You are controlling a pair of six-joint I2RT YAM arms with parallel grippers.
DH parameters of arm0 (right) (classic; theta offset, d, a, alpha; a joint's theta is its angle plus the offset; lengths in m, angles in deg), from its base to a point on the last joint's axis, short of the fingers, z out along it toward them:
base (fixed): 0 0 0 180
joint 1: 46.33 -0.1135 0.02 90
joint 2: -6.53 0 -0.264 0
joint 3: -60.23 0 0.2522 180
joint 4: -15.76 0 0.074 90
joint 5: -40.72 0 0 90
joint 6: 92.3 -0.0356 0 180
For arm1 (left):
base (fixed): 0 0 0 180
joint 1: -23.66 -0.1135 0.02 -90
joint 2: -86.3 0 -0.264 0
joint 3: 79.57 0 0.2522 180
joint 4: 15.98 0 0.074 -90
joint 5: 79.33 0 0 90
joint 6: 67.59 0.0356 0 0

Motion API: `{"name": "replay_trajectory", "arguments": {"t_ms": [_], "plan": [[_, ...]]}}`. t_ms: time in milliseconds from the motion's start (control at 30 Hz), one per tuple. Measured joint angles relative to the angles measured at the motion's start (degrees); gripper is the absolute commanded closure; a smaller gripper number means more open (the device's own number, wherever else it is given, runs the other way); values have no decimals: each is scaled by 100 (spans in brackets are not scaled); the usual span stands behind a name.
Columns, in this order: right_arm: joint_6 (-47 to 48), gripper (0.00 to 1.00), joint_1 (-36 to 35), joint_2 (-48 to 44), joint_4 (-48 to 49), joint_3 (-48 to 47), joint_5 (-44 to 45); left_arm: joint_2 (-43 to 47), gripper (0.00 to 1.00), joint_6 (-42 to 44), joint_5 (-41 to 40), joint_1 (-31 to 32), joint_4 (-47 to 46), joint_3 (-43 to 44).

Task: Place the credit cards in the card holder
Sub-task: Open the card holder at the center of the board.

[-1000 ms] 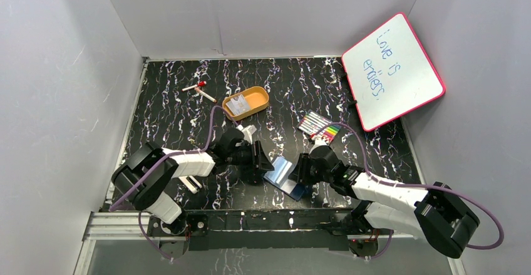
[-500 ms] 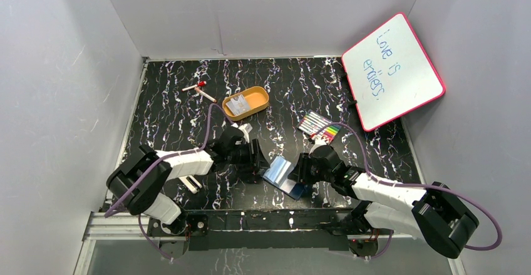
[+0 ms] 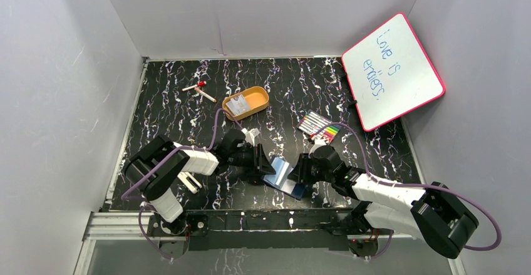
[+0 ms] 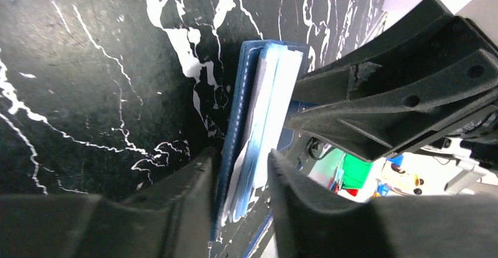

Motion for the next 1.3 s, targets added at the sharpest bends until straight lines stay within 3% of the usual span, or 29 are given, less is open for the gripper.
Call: {"name": "replay_trajectory", "arguments": {"t_ms": [100, 233, 433, 867, 1200, 1300], "plan": [[15, 60, 4, 2, 4, 0, -11, 17, 79, -118, 146, 4, -210, -131], [63, 60, 20, 15, 20, 0, -39, 243, 81, -181, 225, 13, -385, -170], [118, 60, 26, 90, 125, 0, -101, 568, 77, -238, 315, 13, -688, -173], [262, 59, 28, 157, 166, -33, -177, 407, 69, -306, 501, 13, -859, -177], [284, 59, 28, 157, 168, -33, -181, 435, 98, -190, 472, 13, -695, -175], [306, 58, 28, 162, 162, -42, -192, 461, 100, -157, 461, 11, -673, -175]]}}
